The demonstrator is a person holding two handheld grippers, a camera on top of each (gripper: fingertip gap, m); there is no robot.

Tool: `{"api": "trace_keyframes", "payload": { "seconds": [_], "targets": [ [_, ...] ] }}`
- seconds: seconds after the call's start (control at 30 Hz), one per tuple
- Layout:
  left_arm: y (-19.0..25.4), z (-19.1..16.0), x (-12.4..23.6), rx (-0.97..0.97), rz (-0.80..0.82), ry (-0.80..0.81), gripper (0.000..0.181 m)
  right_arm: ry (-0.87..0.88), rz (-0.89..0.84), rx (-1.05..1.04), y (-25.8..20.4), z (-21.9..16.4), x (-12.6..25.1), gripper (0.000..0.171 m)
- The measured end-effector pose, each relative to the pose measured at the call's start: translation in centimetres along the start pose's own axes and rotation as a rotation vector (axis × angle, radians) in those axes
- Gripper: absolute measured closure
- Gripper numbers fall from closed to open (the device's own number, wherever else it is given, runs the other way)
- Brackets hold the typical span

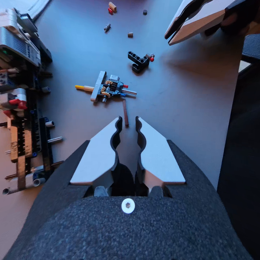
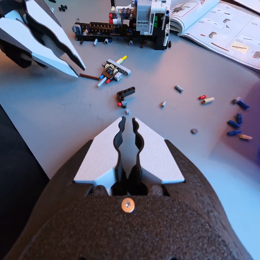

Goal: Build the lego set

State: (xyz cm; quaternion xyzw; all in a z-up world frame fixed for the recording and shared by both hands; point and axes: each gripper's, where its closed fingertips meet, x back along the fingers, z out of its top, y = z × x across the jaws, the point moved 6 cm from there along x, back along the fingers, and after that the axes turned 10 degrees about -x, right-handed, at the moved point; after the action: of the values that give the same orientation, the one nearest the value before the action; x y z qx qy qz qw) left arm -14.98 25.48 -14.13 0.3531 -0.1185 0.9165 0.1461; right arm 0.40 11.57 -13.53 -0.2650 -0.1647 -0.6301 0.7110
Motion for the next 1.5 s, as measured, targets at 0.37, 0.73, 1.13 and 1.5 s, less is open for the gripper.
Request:
{"api": "trace_keyframes", "payload": {
  "seconds": [0.37,0.73,1.13,1.5],
  "targets": [
    [0.0,-0.6,-0.5,0.028,-0.020,-0.005,0.179,-0.046,0.022,0.045,0.5,-0.1,-0.6,0.155],
    [0.2,0.4,1.0,0.046,0.047,0.116,0.179,-0.127,0.029,0.127,0.0,0.0,-2.5,0.159],
    [0.5,2.8,0.8,0.144,-0.055,0.252,0.180,-0.020,0.168,-0.104,-0.6,1.7,-2.1,0.169],
    [2.2,4.7,0.1,0.246,-0.148,0.327,0.180,0.178,0.407,-0.431,-2.5,4.1,-1.3,0.169]
  ]
}}
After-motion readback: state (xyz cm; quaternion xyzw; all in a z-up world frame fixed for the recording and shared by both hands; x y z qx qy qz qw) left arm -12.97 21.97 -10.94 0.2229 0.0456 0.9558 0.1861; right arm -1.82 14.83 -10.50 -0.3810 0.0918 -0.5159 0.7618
